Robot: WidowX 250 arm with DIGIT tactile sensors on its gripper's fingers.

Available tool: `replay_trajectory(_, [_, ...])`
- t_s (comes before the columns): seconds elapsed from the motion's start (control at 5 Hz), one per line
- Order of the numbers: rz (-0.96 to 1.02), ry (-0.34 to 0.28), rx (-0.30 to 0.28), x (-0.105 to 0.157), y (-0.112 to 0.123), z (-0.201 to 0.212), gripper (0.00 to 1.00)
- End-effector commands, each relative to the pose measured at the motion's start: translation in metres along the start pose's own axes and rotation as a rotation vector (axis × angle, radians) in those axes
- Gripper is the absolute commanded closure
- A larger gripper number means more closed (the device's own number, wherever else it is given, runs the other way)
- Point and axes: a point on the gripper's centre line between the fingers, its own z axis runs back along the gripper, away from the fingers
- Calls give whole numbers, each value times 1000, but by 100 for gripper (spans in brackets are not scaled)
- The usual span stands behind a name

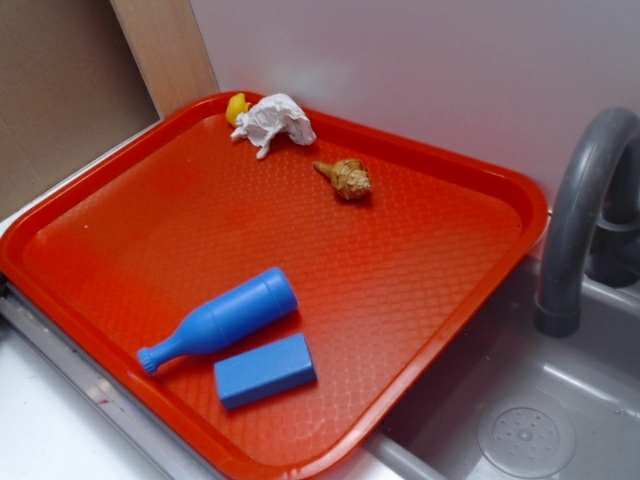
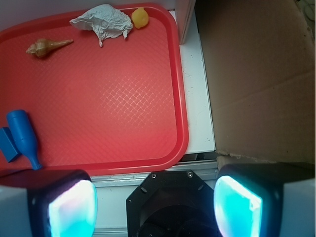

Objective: Grab the blue bottle.

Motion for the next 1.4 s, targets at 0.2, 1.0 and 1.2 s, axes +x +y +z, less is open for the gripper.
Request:
replay_trajectory(0.2, [-90,-61,-26,13,-45,1,0])
replay_trajectory(1.0, [-399,-4,-248,12,-200,-73,0])
replay_trajectory(1.2, [-450,85,-222,6,-218,-109,0])
